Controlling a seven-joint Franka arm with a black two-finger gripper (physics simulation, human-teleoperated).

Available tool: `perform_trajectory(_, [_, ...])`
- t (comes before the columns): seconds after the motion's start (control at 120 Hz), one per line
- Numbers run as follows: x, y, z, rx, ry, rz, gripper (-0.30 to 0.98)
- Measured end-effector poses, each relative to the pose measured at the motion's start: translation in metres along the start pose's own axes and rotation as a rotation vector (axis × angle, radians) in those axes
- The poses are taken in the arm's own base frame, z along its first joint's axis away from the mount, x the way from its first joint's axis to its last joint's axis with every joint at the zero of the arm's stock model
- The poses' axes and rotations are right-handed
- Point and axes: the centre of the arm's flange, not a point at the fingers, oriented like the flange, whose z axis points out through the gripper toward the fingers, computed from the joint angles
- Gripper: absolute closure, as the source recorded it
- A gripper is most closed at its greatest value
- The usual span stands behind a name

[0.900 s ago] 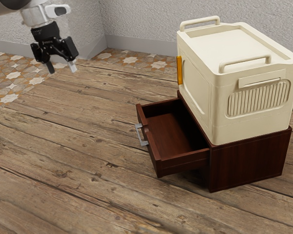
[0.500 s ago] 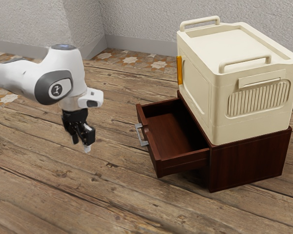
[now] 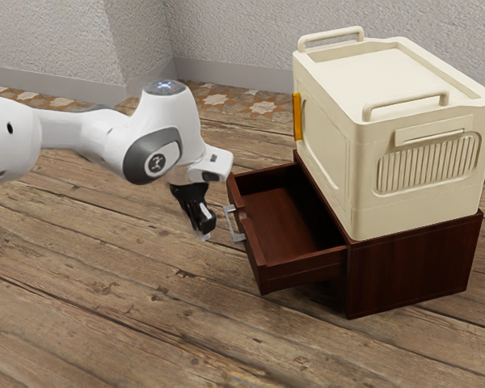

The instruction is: Push the drawer handle with one arm to close the drawer

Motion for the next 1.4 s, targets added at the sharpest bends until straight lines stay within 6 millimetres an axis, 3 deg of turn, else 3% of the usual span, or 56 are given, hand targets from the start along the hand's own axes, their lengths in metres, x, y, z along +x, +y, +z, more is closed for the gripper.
perform_trajectory(0.142, [0.021,-0.005,0.002,0.002,0.026,0.03,0.55])
perform_trajectory(0.4, [0.049,0.011,0.006,-0.011,0.046,0.106,0.61])
perform_trajectory(0.683, [0.095,0.03,0.013,-0.024,0.071,0.179,0.64])
perform_trajectory(0.858, [0.118,0.03,0.018,-0.026,0.097,0.195,0.64])
perform_trajectory(1.242, [0.156,0.047,0.024,-0.015,0.222,0.243,0.63])
perform_trajectory(1.4, [0.163,0.049,0.026,-0.011,0.266,0.254,0.62])
